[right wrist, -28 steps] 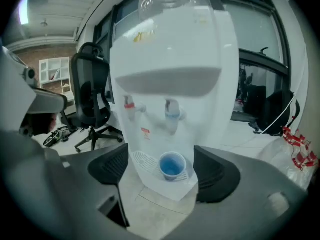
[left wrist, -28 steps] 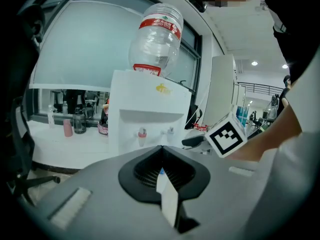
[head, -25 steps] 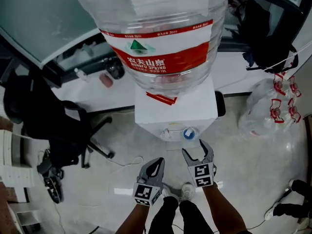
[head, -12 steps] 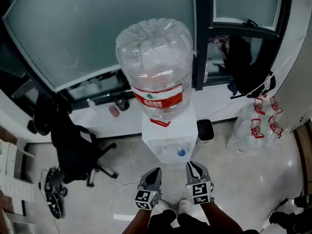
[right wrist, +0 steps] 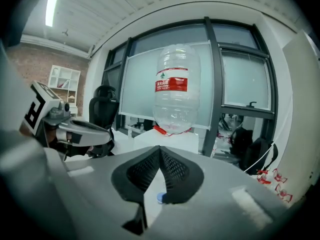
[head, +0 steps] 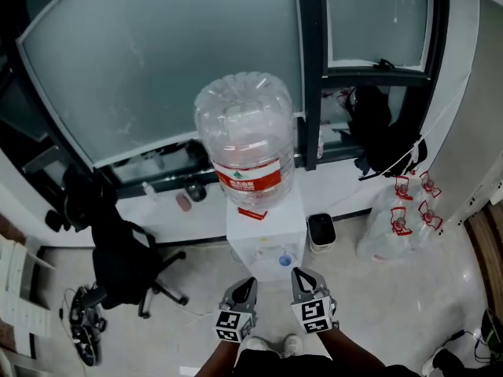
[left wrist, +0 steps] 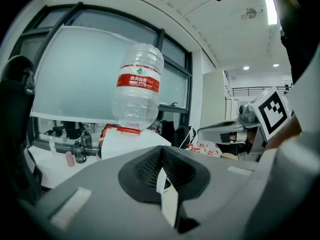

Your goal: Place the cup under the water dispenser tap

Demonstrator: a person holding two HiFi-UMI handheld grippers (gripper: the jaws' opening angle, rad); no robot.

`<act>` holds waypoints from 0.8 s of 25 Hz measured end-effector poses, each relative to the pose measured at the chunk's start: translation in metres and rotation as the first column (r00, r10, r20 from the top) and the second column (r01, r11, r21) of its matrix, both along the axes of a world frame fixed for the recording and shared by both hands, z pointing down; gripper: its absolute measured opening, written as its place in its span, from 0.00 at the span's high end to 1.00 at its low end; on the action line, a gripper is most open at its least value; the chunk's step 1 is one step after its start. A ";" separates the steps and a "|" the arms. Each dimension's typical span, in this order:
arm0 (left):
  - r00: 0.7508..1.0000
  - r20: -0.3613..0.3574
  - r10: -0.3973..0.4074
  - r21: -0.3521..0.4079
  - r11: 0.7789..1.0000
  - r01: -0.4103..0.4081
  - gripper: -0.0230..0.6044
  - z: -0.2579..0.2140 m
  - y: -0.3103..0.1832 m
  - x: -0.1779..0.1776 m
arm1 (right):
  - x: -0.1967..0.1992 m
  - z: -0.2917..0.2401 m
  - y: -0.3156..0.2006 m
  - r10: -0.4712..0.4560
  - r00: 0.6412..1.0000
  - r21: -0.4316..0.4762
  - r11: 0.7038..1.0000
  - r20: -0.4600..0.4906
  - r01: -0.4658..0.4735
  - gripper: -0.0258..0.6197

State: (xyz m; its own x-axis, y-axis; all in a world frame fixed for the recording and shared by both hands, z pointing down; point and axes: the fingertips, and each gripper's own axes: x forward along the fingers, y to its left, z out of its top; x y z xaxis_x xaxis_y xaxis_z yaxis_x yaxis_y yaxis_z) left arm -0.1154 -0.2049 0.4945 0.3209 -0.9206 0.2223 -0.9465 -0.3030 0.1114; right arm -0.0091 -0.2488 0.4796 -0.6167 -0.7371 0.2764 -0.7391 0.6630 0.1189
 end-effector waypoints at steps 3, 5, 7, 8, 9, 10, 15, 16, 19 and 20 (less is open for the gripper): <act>1.000 0.004 -0.006 0.011 1.000 0.006 0.94 -0.008 0.001 -0.001 | 0.001 -0.009 0.000 -0.009 1.000 0.027 1.000 -0.001 0.009 0.96; 1.000 0.004 -0.009 0.020 1.000 0.009 0.94 -0.012 0.002 -0.001 | 0.002 -0.013 0.001 -0.011 1.000 0.028 1.000 0.007 0.011 0.96; 1.000 0.005 -0.008 0.029 1.000 0.008 0.94 -0.016 0.001 -0.001 | 0.004 -0.017 0.001 -0.012 1.000 0.032 0.999 0.012 0.012 0.96; 1.000 0.004 -0.006 0.033 0.999 0.006 0.94 -0.018 0.001 0.000 | 0.004 -0.018 0.001 -0.014 1.000 0.034 0.999 0.013 0.013 0.96; 1.000 0.003 -0.006 0.039 0.999 0.006 0.94 -0.019 0.002 0.001 | 0.005 -0.019 0.001 -0.016 1.000 0.035 0.999 0.013 0.016 0.96; 1.000 0.001 -0.007 0.042 0.999 0.007 0.94 -0.020 0.002 0.002 | 0.005 -0.019 0.002 -0.020 1.000 0.034 0.999 0.012 0.019 0.96; 1.000 0.002 0.002 0.040 0.999 -0.002 0.94 -0.021 0.005 0.008 | 0.006 -0.018 0.005 -0.029 1.000 0.032 0.999 0.011 0.029 0.96; 1.000 0.004 0.005 0.043 0.999 -0.005 0.94 -0.022 0.006 0.009 | 0.007 -0.018 0.005 -0.031 0.999 0.032 0.999 0.011 0.030 0.96; 1.000 0.003 0.005 0.041 0.999 -0.005 0.94 -0.020 0.008 0.011 | 0.006 -0.016 0.007 -0.037 0.999 0.031 0.999 0.013 0.036 0.96; 1.000 0.001 0.004 0.041 0.999 -0.004 0.94 -0.020 0.008 0.011 | 0.006 -0.016 0.007 -0.038 0.999 0.030 0.999 0.013 0.037 0.96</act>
